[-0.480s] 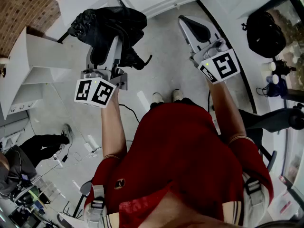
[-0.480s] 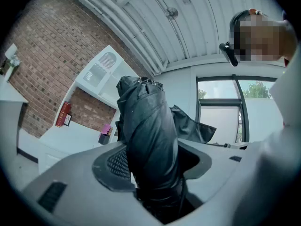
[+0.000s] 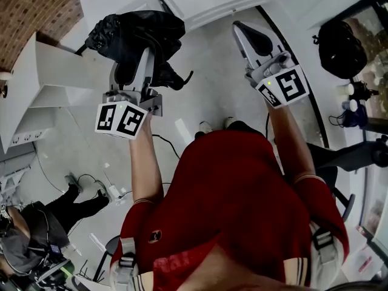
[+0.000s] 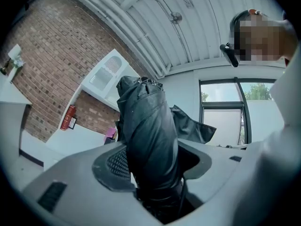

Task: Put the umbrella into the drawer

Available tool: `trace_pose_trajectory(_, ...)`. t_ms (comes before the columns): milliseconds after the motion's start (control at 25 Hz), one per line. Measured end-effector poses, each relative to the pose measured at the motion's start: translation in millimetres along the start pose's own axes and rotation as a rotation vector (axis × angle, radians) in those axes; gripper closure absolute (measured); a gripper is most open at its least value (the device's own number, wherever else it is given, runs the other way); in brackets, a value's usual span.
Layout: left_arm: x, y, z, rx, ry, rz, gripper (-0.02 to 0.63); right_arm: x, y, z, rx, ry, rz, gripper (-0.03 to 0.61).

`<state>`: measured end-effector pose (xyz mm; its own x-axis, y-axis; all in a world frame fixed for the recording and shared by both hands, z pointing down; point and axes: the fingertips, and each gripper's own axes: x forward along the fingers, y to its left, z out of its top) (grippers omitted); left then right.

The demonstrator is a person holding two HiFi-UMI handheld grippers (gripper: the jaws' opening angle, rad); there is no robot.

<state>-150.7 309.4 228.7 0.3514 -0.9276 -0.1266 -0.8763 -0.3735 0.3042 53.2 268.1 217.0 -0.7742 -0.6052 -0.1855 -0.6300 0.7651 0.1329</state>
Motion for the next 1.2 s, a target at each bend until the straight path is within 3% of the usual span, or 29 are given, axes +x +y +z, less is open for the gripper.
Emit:
trace_pose_trajectory(280, -6.0, 54.5, 30.6, -0.001, -0.038, 0.007, 0.362, 37.2, 20.2, -0.4, -0.016, 0.031, -0.018, 0.58)
trace_pose_trajectory(600, 28.9, 103.5, 28.5, -0.002, -0.031, 0.03, 0.362, 82.9, -4.0, -18.9, -0.014, 0.028, -0.022, 0.58)
trace_pose_trajectory(1200, 223.9, 169.1, -1.2, 0.078, 0.06, 0.131, 0.362, 185.4, -185.9, -88.3, 0.079, 0.01, 0.009, 0.58)
